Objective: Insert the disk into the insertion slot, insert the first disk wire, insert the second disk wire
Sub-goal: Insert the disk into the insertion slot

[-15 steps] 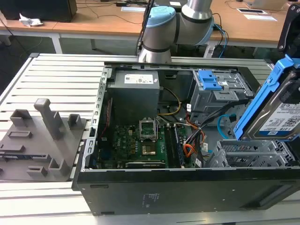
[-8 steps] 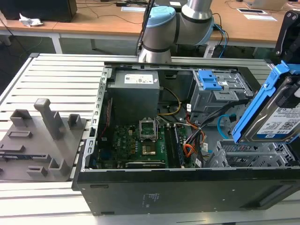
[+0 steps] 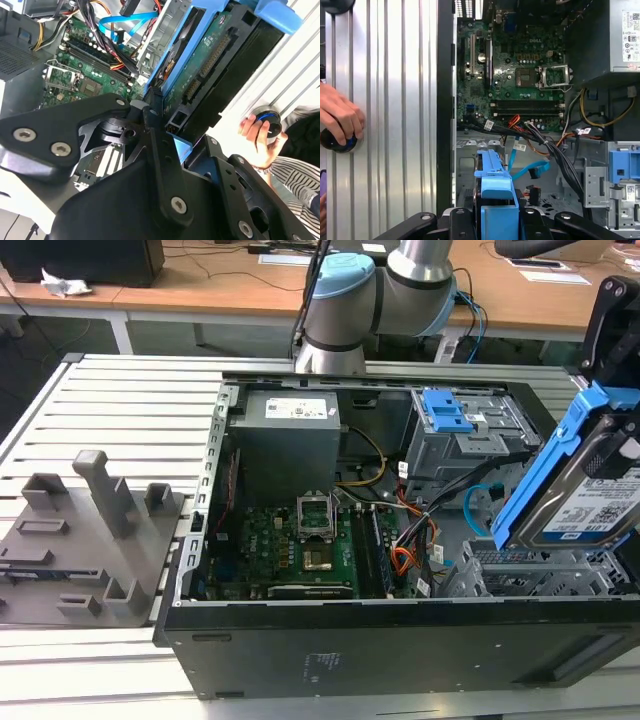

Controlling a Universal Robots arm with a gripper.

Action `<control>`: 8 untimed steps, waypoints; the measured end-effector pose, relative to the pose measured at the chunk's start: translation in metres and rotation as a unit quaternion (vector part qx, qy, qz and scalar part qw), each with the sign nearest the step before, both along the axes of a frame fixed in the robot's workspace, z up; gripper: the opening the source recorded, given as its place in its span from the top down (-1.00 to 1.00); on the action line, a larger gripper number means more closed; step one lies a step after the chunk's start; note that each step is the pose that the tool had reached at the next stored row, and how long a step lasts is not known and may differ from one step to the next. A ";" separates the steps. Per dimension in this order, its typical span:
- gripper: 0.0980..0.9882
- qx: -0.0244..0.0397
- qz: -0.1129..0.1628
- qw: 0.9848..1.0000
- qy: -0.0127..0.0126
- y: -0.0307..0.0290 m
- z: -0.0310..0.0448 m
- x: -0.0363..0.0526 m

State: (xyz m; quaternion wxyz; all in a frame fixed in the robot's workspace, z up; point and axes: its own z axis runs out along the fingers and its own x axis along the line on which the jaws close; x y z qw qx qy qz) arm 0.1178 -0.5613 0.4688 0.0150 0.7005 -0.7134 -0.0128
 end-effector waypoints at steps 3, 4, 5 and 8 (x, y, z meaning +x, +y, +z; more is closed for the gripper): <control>0.40 0.000 0.000 1.000 0.000 0.0000 -0.0031 0.0000; 0.40 0.000 0.000 1.000 0.000 0.0000 -0.0039 0.0000; 0.40 0.000 0.000 1.000 0.000 0.0000 -0.0047 0.0000; 0.40 0.000 0.000 1.000 0.000 0.0037 -0.0064 0.0010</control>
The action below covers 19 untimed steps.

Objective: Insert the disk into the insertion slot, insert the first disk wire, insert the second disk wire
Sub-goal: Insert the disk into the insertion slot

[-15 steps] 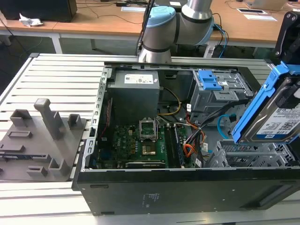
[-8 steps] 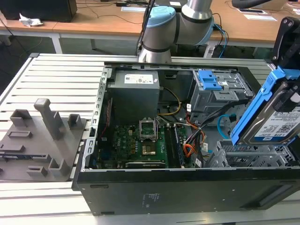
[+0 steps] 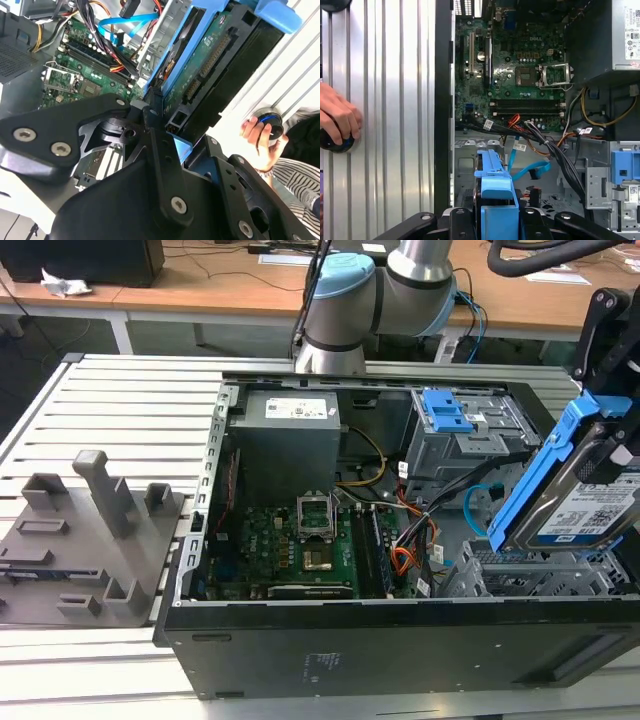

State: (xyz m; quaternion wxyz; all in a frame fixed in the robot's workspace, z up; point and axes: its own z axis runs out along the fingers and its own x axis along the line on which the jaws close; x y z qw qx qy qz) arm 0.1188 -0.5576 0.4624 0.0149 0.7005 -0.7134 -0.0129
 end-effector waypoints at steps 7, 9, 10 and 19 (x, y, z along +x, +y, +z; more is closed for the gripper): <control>0.40 0.000 0.000 1.000 0.000 0.0189 -0.0010 0.0016; 0.40 0.000 0.000 1.000 0.000 0.0208 -0.0025 0.0038; 0.40 0.000 0.000 1.000 0.000 0.0208 -0.0030 0.0038; 0.40 0.000 0.000 1.000 0.000 0.0209 -0.0096 0.0040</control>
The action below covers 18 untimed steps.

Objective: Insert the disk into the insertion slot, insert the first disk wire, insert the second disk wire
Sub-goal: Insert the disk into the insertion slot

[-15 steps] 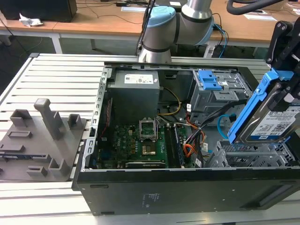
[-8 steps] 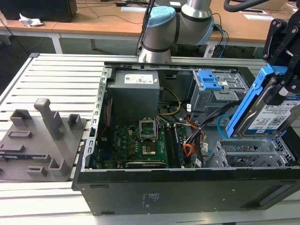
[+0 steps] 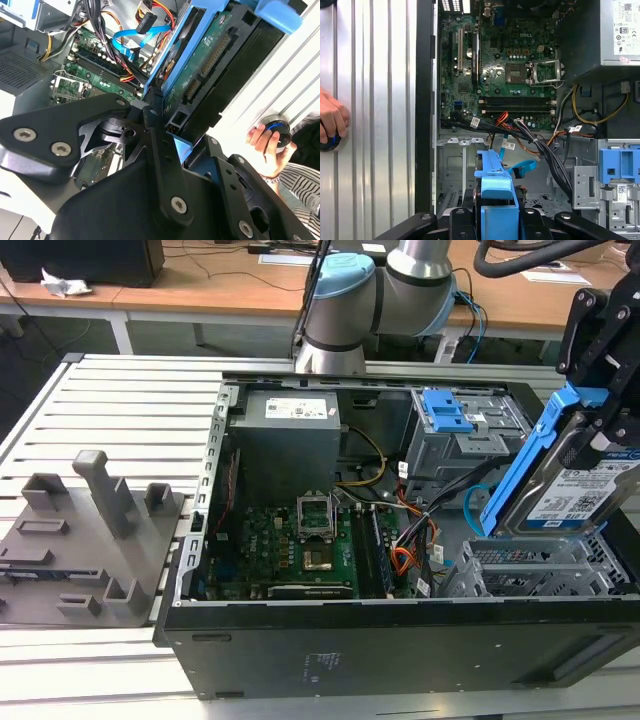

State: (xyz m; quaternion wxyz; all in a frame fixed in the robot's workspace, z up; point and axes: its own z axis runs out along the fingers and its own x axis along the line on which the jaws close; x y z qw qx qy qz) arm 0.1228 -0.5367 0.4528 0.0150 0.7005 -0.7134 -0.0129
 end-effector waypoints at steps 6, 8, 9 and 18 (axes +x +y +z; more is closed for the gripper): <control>0.40 0.000 0.000 1.000 0.000 0.0000 -0.0032 0.0000; 0.40 0.000 0.000 1.000 0.000 0.0000 -0.0043 0.0000; 0.40 0.000 0.000 1.000 0.000 0.0000 -0.0049 0.0000; 0.40 0.000 0.000 1.000 0.000 -0.0001 -0.0120 0.0000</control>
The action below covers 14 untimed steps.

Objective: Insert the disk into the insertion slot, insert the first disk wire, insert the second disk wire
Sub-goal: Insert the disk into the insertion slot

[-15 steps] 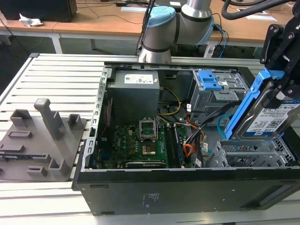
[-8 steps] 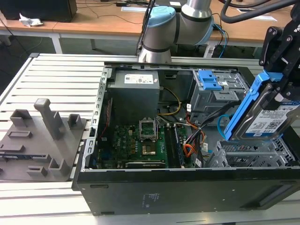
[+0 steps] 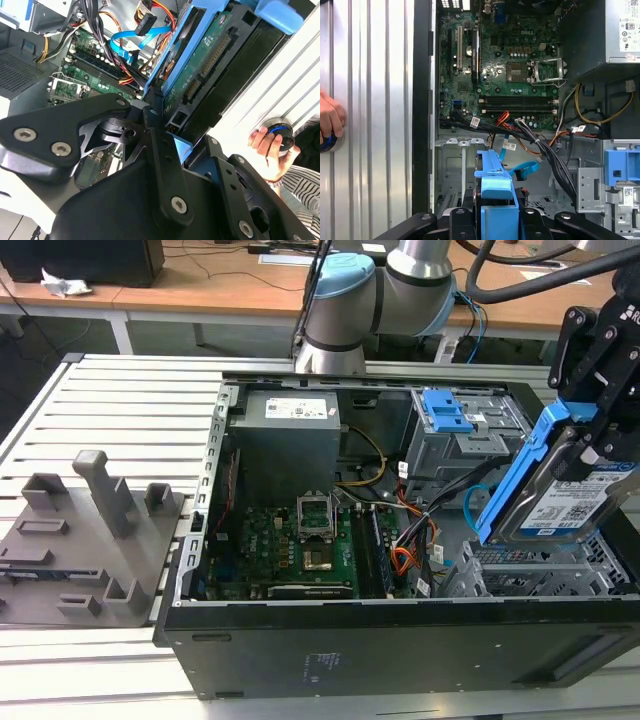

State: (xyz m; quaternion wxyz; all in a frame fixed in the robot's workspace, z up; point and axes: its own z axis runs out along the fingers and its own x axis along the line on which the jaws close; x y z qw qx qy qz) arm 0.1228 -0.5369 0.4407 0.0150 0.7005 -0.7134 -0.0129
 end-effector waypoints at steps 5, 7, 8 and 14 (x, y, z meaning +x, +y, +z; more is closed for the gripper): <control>0.40 0.000 0.000 1.000 0.000 -0.0016 -0.0018 -0.0016; 0.40 0.000 0.000 1.000 0.000 -0.0028 -0.0027 -0.0036; 0.40 0.000 0.000 1.000 0.000 -0.0035 -0.0032 -0.0039; 0.40 0.000 0.000 1.000 0.000 -0.0099 -0.0062 -0.0043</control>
